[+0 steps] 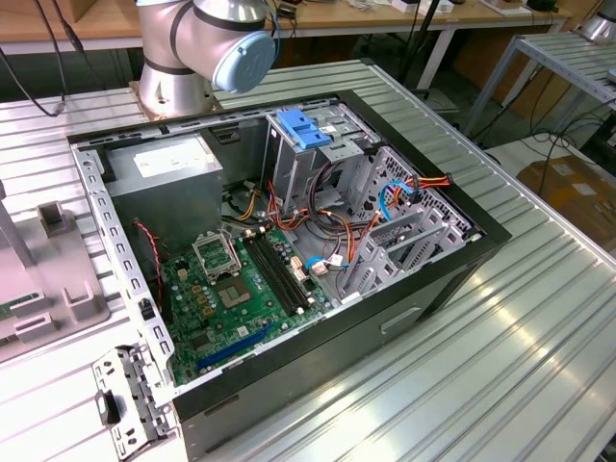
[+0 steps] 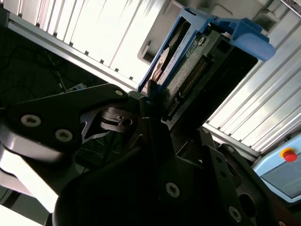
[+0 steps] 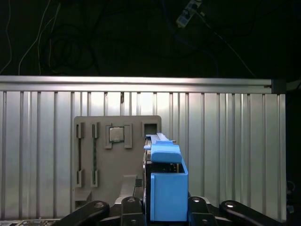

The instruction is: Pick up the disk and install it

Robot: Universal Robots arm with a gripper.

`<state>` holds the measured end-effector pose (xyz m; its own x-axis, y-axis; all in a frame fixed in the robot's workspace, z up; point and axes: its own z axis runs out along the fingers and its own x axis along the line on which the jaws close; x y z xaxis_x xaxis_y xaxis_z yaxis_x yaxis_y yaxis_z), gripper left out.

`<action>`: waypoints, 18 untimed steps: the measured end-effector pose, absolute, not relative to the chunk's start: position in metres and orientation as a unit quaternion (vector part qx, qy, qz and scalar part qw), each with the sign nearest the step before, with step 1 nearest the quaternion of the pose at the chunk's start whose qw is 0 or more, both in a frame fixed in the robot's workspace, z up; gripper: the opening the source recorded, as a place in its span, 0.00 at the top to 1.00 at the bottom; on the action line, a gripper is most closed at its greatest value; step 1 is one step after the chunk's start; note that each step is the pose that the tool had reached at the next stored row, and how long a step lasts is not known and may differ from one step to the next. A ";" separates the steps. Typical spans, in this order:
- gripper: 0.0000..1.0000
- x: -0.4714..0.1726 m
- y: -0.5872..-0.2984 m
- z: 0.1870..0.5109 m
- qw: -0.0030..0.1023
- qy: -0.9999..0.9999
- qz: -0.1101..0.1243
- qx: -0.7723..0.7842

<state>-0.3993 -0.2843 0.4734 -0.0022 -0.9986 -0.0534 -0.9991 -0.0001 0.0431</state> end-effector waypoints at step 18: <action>0.64 -0.386 -0.285 0.473 0.004 0.707 0.034 -0.706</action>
